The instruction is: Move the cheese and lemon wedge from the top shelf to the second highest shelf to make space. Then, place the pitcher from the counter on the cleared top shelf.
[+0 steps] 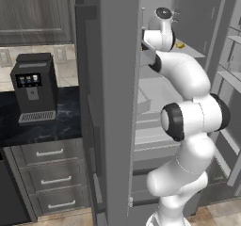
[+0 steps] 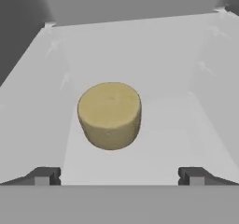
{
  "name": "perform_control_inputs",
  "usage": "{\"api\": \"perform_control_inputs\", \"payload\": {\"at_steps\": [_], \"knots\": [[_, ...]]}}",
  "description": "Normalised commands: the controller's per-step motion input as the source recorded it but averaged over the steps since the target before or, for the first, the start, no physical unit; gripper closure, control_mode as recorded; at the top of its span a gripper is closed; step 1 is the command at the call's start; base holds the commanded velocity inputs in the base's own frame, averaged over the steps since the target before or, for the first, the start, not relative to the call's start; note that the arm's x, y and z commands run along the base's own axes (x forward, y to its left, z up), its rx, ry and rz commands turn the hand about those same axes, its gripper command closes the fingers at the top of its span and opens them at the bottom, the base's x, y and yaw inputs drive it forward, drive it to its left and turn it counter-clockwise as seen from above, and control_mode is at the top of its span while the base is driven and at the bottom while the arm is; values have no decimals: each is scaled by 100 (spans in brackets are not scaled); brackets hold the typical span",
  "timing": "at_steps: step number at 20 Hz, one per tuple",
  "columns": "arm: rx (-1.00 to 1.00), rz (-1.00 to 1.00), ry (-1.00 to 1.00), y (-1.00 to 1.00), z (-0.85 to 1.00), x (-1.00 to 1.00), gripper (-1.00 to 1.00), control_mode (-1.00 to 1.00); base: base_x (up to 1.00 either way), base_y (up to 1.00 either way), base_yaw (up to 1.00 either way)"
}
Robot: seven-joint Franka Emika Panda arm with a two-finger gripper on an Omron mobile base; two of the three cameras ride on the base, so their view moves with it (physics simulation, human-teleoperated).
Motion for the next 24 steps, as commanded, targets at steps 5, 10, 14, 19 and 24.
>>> {"api": "perform_control_inputs", "payload": {"at_steps": [5, 10, 14, 19, 24], "knots": [[0, 0, 0, 0, -5, 38, -100, -100, 0, 0, 0], [0, 0, 0, 0, -7, 38, -100, -100, 0, 0, 0], [0, 0, 0, 0, -9, 35, -100, -100, 0, 0, 0], [0, 0, 0, 0, -15, 24, 100, -100, 0, 0, 0], [0, 0, 0, 0, -20, 16, 100, -100, 0, 0, 0]]}}
